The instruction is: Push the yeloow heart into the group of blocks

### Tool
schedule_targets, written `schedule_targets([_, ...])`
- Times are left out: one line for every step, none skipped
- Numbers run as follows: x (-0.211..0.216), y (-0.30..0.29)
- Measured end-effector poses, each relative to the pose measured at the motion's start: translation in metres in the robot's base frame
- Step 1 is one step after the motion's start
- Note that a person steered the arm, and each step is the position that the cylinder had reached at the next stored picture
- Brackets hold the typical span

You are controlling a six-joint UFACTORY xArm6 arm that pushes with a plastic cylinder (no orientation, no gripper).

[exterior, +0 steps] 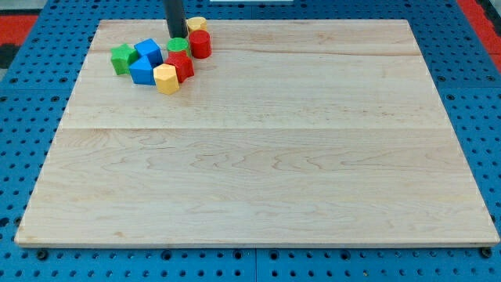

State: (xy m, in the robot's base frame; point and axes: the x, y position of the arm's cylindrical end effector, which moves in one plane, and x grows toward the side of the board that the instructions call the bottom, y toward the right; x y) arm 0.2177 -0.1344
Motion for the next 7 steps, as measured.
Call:
schedule_targets([-0.025, -0.015])
schedule_targets([-0.026, -0.012])
schedule_targets([-0.026, 0.004])
schedule_targets([-0.026, 0.034])
schedule_targets([-0.026, 0.067])
schedule_targets([-0.024, 0.123])
schedule_targets([-0.024, 0.123])
